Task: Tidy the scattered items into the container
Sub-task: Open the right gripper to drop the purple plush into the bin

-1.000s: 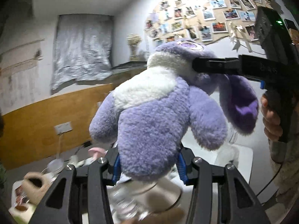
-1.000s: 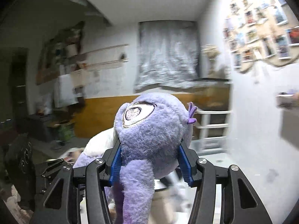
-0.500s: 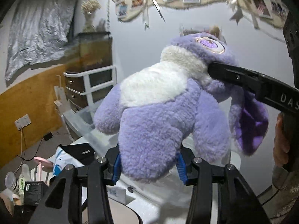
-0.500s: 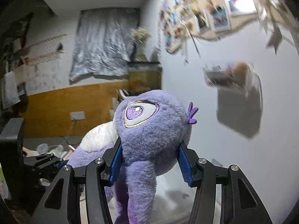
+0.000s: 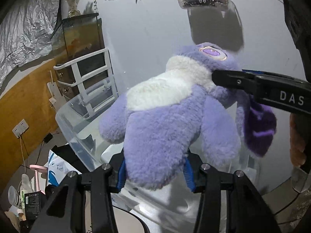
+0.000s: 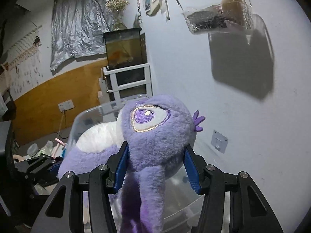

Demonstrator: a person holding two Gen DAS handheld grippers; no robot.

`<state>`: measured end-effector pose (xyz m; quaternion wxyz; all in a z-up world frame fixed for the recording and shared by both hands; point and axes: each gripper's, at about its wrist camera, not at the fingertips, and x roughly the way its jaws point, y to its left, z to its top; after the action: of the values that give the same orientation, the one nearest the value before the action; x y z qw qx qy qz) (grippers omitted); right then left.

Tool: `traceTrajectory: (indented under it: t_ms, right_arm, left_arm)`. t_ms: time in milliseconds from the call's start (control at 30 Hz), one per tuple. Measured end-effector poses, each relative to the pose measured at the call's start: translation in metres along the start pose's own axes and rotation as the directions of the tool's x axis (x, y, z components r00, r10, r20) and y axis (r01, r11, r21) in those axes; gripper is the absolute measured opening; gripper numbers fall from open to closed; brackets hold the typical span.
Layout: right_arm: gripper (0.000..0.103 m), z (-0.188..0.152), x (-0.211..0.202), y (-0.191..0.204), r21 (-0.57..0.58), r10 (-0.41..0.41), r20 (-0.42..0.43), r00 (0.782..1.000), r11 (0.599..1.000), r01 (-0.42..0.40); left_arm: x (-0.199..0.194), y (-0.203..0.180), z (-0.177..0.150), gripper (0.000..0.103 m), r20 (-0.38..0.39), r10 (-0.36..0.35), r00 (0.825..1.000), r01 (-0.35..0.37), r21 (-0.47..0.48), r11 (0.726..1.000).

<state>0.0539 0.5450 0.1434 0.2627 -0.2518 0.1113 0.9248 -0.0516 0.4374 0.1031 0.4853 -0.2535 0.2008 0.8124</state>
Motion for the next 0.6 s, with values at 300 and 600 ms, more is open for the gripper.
traceTrajectory:
  t_ms: [300, 600]
  right_arm:
    - [0.084, -0.002, 0.005, 0.019, -0.116, -0.101, 0.030, 0.994, 0.988, 0.104]
    - [0.084, -0.009, -0.028, 0.030, -0.135, 0.015, 0.188, 0.982, 0.991, 0.010]
  left_arm:
    - [-0.005, 0.010, -0.004, 0.064, 0.015, 0.023, 1.000, -0.023, -0.024, 0.999]
    - [-0.026, 0.018, -0.013, 0.072, 0.073, 0.050, 0.996, -0.048, -0.030, 0.998]
